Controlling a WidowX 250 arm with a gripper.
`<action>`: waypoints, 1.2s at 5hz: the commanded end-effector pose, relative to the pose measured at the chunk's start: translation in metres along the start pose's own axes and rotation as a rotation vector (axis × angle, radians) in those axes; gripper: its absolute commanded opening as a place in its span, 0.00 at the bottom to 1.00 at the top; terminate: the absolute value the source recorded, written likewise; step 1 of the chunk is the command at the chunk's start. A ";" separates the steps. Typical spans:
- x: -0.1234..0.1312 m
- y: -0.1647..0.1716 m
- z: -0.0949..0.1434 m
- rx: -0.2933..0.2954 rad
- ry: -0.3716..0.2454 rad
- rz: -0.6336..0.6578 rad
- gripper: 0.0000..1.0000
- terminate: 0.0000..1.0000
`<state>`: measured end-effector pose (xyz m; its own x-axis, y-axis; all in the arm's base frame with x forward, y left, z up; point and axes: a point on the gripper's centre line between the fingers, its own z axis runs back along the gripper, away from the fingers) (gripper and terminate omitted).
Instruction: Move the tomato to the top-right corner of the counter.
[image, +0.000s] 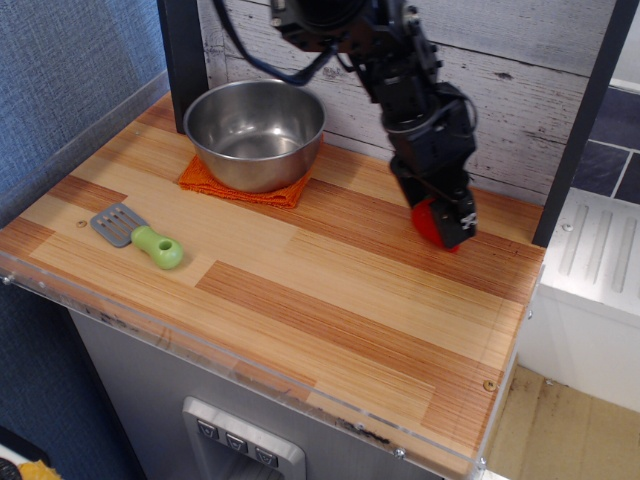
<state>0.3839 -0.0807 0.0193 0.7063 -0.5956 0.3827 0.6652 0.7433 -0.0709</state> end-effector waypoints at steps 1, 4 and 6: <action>0.008 -0.002 -0.001 0.013 0.006 -0.060 0.00 0.00; 0.001 -0.004 0.012 0.034 0.047 -0.019 1.00 0.00; 0.011 -0.004 0.033 0.052 0.007 -0.023 1.00 0.00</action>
<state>0.3759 -0.0875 0.0311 0.7119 -0.6213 0.3274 0.6698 0.7408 -0.0504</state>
